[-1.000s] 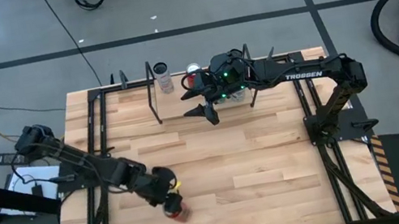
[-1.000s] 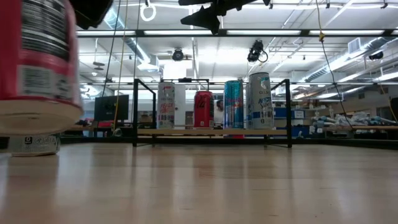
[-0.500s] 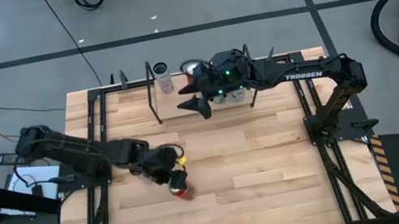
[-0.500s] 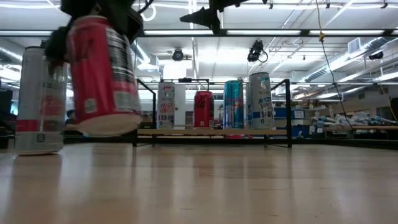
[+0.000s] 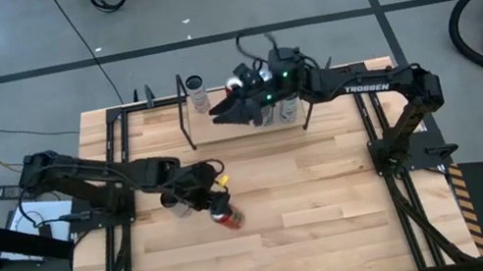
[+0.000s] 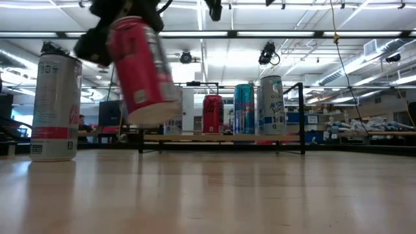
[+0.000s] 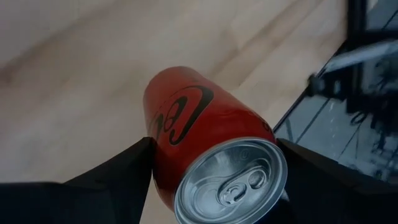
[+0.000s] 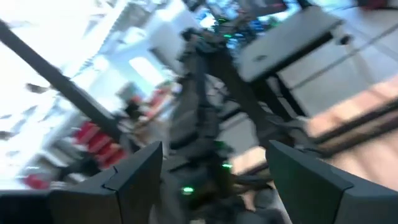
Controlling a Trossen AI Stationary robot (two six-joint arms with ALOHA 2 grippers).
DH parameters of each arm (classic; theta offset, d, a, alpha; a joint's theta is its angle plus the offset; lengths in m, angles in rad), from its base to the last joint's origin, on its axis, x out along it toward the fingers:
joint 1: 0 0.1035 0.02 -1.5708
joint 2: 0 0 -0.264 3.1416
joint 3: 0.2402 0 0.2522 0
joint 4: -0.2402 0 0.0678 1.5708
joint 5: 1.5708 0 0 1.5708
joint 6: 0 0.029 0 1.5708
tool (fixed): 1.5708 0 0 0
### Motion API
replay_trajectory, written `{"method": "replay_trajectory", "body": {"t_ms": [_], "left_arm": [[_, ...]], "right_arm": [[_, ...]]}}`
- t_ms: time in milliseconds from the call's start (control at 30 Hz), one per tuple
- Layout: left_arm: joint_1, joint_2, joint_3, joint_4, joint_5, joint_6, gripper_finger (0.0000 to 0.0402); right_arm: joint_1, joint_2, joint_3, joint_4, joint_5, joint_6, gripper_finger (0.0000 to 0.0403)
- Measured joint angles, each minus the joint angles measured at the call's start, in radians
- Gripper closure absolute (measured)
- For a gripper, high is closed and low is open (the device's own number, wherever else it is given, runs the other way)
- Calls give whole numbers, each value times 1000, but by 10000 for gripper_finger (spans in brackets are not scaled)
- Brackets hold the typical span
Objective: Place canned beverage on shelf
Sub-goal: Put the red soda can on the shelf aligned with other red soda can
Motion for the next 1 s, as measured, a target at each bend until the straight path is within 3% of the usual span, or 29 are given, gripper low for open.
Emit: {"method": "replay_trajectory", "body": {"t_ms": [233,433,600,1000], "left_arm": [[78,0,131,-29,-59,84,92],[179,-1,247,-210,-111,183,92],[264,-1,259,-233,-120,211,92],[496,19,259,-244,-119,268,92]], "right_arm": [[-68,0,0,188,-199,159,108],[-114,0,0,298,-346,252,108],[-136,-12,0,403,-382,294,108],[-211,-55,0,401,-497,274,108]]}}
